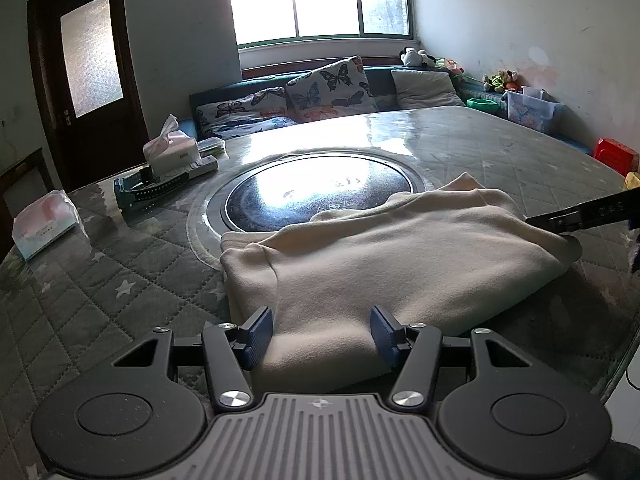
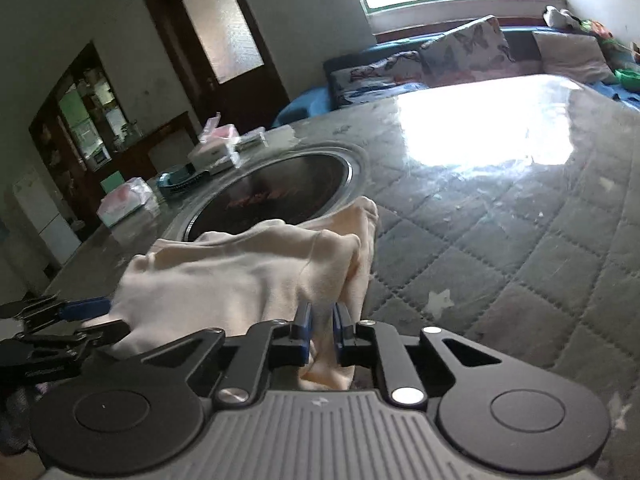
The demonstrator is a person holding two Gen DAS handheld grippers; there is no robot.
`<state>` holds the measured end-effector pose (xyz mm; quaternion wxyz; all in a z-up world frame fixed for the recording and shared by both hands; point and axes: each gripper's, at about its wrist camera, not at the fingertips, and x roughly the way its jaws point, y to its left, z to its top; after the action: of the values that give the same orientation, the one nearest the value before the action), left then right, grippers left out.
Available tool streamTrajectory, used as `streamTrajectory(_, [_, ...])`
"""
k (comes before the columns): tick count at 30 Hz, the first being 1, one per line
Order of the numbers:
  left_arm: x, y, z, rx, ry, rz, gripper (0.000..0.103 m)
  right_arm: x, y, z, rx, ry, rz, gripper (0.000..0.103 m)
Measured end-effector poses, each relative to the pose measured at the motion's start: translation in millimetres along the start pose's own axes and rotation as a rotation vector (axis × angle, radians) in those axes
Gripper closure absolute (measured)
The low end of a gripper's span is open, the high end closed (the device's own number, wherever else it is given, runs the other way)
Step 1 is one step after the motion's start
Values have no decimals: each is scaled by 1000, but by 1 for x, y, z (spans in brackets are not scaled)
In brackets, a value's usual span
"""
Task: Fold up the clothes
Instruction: 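Grasp the edge of the folded sweatshirt with the right gripper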
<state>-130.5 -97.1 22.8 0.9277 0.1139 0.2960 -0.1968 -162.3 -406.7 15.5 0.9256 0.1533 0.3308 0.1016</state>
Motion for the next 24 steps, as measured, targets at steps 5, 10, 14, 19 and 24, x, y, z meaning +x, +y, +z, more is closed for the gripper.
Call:
streamTrajectory(5, [0, 0, 0, 2, -1, 1, 45, 6, 0, -1, 32, -9, 5, 99])
streamTrajectory(10, [0, 0, 0, 4, -1, -1, 45, -8, 19, 3, -132, -88, -72, 100])
streamTrajectory(14, [0, 0, -1, 5, -3, 1, 45, 0, 22, 0, -198, -72, -127, 100])
streamTrajectory(19, [0, 0, -1, 5, -2, -1, 45, 7, 21, -6, -227, -64, -149, 100])
streamTrajectory(24, [0, 0, -1, 2, -3, 0, 45, -5, 20, 0, -216, -86, -156, 99])
